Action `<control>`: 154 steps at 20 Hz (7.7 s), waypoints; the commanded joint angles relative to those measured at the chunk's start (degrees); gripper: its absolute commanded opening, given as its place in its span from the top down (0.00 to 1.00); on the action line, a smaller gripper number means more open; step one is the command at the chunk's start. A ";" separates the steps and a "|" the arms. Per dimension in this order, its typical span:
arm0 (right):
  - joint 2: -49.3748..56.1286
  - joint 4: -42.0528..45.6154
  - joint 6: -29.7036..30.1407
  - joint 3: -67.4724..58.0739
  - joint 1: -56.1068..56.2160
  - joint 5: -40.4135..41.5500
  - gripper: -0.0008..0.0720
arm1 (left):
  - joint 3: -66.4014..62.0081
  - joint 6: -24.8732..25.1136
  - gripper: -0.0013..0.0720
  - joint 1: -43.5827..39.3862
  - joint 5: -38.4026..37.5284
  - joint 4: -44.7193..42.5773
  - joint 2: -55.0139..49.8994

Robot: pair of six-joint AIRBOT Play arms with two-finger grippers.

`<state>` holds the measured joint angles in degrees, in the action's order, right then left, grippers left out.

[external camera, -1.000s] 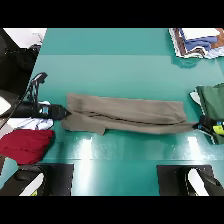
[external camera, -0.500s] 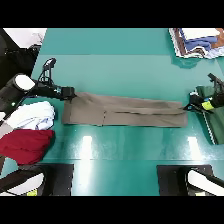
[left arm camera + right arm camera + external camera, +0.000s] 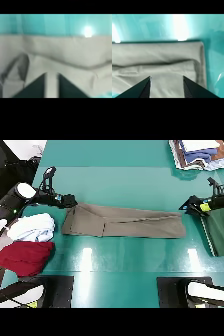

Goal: Fold the shirts.

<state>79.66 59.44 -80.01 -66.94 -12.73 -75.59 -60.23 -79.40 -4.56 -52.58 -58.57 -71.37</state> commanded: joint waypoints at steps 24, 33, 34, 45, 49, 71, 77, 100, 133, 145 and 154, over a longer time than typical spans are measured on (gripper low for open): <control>4.07 -10.49 17.84 11.54 -6.03 -8.11 0.97 | -7.52 -0.74 0.94 -13.60 -2.34 5.01 -7.91; -10.12 -10.43 1.73 -8.02 7.48 -9.18 0.97 | -24.98 -1.22 0.94 -29.83 -2.27 8.11 -29.88; -10.01 -10.43 0.04 -10.60 9.51 -9.11 0.97 | -25.83 -1.25 0.94 -31.17 -2.32 8.17 -31.36; -0.61 -10.40 -4.20 -32.68 27.80 -11.58 0.97 | -26.45 -3.17 0.94 -34.97 2.27 8.15 -35.28; 0.87 -10.36 -3.98 -37.29 30.97 -11.56 0.97 | -27.02 -2.67 0.94 -34.51 0.87 7.65 -33.62; 23.50 -21.29 7.19 -39.15 63.67 17.14 0.81 | -27.15 -1.09 0.94 5.35 -14.34 -8.92 -2.95; 24.20 -22.56 8.04 -39.12 59.74 7.30 0.15 | -27.15 -0.07 0.94 5.90 -14.97 -9.05 -2.84; 29.33 -26.01 6.69 -16.50 42.18 7.54 0.17 | -27.15 -0.07 0.94 5.90 -14.34 -8.24 -2.93; 6.08 -13.40 2.51 -28.11 -23.39 8.52 0.97 | -27.15 -0.15 0.94 -13.03 -7.50 -5.05 -2.93; -0.59 -9.64 2.47 -36.11 -24.87 0.33 0.97 | -27.15 -0.11 0.94 -13.03 -8.79 -5.09 -2.97; -14.88 7.61 2.47 -13.03 -33.31 -2.19 0.97 | -27.15 0.20 0.94 -13.03 -10.29 -5.31 -2.97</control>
<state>69.23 56.51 -77.49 -86.46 -43.70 -76.40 -87.31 -79.48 -17.56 -62.59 -63.81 -74.32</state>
